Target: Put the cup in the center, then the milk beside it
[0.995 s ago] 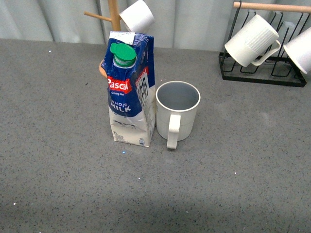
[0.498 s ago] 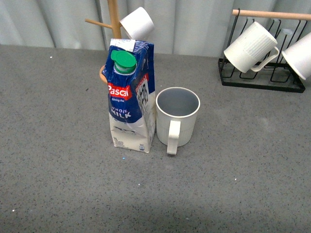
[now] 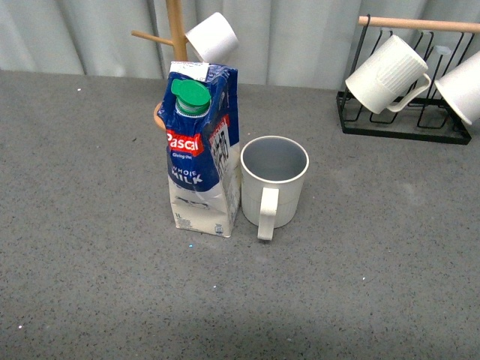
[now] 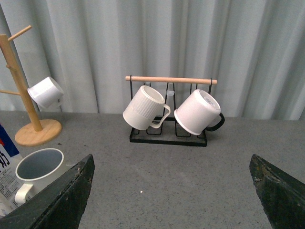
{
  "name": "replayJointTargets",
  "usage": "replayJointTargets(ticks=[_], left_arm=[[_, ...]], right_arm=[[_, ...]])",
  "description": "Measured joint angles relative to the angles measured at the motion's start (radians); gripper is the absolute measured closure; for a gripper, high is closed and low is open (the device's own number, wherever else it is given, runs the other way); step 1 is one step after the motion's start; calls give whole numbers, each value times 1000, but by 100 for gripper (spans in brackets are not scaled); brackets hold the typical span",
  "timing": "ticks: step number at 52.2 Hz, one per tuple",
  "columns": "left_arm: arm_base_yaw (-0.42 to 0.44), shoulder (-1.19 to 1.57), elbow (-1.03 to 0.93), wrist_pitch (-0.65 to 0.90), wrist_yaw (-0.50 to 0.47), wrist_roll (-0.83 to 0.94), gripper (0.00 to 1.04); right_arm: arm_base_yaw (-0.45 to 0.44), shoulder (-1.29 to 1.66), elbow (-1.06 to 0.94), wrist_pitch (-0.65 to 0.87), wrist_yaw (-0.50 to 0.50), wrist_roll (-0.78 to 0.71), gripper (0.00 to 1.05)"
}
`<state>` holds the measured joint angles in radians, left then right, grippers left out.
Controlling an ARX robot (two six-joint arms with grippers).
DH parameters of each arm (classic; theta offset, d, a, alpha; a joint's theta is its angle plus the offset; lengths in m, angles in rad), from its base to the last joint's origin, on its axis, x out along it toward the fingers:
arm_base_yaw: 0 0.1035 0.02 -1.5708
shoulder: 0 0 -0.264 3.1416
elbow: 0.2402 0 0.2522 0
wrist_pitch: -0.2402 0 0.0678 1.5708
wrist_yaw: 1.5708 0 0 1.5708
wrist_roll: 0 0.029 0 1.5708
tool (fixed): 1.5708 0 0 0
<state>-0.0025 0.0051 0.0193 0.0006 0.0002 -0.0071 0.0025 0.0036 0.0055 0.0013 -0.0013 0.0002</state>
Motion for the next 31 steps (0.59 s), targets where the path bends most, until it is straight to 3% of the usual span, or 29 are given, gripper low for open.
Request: replayJointTargets(ticks=[20, 31], left_arm=[[0, 0, 0, 0, 0, 2, 5], [0, 0, 0, 0, 0, 3, 7]], right_arm=[[0, 0, 0, 0, 0, 0, 9], [0, 0, 0, 0, 0, 0, 9]])
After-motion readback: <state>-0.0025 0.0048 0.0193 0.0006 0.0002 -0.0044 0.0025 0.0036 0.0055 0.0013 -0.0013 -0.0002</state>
